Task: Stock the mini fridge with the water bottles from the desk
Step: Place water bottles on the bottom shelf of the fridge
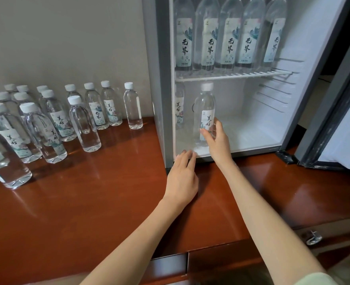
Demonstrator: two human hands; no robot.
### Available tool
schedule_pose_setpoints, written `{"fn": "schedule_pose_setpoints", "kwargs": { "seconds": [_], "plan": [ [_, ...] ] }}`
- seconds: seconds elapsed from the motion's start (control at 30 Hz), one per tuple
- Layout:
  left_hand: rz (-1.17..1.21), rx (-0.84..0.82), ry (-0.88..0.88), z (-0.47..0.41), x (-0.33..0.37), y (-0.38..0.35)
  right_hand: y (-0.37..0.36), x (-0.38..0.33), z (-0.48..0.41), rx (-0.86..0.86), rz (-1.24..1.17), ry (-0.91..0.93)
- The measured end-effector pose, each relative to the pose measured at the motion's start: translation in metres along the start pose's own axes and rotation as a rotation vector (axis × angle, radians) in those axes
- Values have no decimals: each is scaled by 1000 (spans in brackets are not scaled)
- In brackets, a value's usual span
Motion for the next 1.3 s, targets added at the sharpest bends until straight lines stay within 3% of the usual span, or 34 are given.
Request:
{"fn": "schedule_pose_setpoints", "kwargs": {
  "seconds": [0.53, 1.07, 1.3],
  "plan": [
    [13, 28, -1, 0, -2, -3, -48, 7, -87, -66, 34, -119],
    [27, 23, -2, -1, -3, -4, -49, 7, -95, -127, -9, -104],
    [57, 26, 9, 0, -4, -3, -43, 12, -85, -91, -41, -286]
  ]
}}
Point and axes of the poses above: each hand's wrist, its own z-axis away from the middle knuckle, its own y-axis out of the back of the hand, x = y × z, the point moved 4 cm from there along -z, towards the middle knuckle, and after that the axes turned 9 degrees about -y, right-handed, at the moved point
